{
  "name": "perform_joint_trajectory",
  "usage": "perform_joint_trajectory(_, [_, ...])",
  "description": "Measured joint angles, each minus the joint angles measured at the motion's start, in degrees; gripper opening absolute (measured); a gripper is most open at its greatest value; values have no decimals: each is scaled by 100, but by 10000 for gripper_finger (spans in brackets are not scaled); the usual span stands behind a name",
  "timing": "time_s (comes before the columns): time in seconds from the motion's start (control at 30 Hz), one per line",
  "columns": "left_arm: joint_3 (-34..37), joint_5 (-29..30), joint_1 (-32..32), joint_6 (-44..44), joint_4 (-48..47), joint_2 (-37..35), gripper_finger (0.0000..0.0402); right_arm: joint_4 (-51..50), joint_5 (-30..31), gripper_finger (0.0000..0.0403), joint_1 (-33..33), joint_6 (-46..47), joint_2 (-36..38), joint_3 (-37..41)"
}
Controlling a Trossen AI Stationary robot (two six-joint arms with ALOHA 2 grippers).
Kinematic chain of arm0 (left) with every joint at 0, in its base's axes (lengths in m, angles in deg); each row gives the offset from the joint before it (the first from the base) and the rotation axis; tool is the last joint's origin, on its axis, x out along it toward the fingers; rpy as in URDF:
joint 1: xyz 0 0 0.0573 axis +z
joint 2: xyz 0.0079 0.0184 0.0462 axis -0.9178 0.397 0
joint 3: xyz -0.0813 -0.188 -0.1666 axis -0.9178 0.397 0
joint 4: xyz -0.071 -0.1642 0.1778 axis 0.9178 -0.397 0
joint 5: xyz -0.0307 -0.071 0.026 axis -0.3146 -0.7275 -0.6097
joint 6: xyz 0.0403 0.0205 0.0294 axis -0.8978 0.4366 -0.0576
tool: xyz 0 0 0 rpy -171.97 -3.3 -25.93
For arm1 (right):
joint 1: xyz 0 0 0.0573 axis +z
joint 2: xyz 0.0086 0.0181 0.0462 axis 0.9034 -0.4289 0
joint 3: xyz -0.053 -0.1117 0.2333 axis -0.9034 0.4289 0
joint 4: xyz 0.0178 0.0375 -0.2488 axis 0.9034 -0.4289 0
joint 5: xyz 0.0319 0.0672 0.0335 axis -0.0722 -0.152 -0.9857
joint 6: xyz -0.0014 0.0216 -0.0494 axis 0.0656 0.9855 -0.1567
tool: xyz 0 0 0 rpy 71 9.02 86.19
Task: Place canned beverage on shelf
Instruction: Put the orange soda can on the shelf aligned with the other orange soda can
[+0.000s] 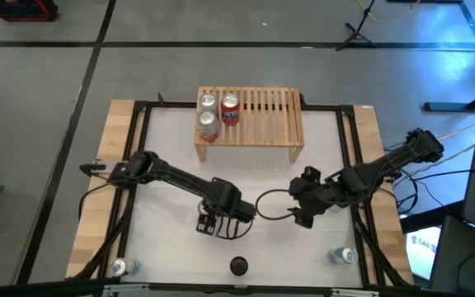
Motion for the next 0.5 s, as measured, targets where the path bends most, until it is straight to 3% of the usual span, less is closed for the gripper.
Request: perform_joint_trajectory(0.5, [1, -273, -12, 145, 6, -41, 335, 182, -197, 346, -4, -299, -7, 0])
